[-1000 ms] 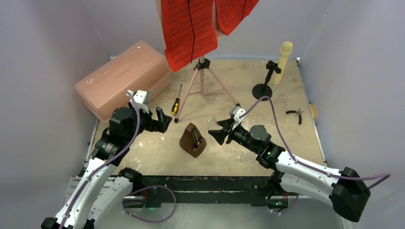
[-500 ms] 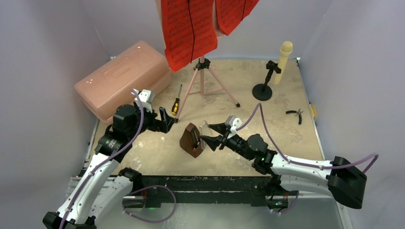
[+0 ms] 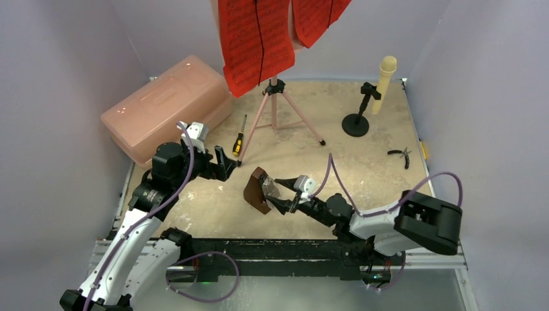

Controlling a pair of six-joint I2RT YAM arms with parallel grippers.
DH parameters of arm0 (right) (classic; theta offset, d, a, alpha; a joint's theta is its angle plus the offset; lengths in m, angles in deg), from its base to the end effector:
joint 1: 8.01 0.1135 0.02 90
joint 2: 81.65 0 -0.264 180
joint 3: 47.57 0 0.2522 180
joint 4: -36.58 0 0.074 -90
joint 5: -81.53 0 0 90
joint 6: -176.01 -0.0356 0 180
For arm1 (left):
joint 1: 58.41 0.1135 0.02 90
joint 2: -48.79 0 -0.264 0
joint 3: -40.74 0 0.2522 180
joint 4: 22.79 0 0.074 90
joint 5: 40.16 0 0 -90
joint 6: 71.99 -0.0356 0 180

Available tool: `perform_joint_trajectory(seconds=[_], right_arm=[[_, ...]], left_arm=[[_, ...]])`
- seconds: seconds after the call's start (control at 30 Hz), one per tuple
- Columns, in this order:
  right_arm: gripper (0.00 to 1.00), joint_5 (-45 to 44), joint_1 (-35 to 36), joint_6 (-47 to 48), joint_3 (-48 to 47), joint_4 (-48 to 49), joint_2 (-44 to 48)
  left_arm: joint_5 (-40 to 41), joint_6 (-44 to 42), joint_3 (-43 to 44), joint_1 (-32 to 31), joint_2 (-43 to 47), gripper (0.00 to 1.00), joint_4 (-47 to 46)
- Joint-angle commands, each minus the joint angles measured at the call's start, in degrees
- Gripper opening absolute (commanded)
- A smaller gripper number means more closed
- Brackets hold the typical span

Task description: Pack up the instrument practice props

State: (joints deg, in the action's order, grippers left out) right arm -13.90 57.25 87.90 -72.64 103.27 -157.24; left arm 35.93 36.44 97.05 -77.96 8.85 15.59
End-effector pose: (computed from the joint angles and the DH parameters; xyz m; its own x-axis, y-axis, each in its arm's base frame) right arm 0.0950 0.1982 0.2050 0.1450 0.2363 -0.9608 -0.8618 0.5072 -0.0053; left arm 0.1481 -0.0617 0.3134 -0.5041 -0.1466 -0.8511 0.3958 0.8367 -0.3786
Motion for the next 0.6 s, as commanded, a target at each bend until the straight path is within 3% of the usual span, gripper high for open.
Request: perform_joint_trajectory(seconds=[0.0,0.2,0.57], right_arm=[[0.24,-0.4,0.7,4.6,1.0,24.7,-6.6],[0.22,-1.0,0.9,5.4,1.9,36.3,-13.0],[0.22,2.5,1.2,3.6,-0.1,25.8,-3.8]], left_arm=[[-1.9,0.1,-0.3,0.9,0.4,0.99,-2.3],[-3.3,0.2,-0.5,1.7,0.2,0.99,-2.7],[-7.1,0.5,-1.0,3.8,-0.3,0.99,-4.0]])
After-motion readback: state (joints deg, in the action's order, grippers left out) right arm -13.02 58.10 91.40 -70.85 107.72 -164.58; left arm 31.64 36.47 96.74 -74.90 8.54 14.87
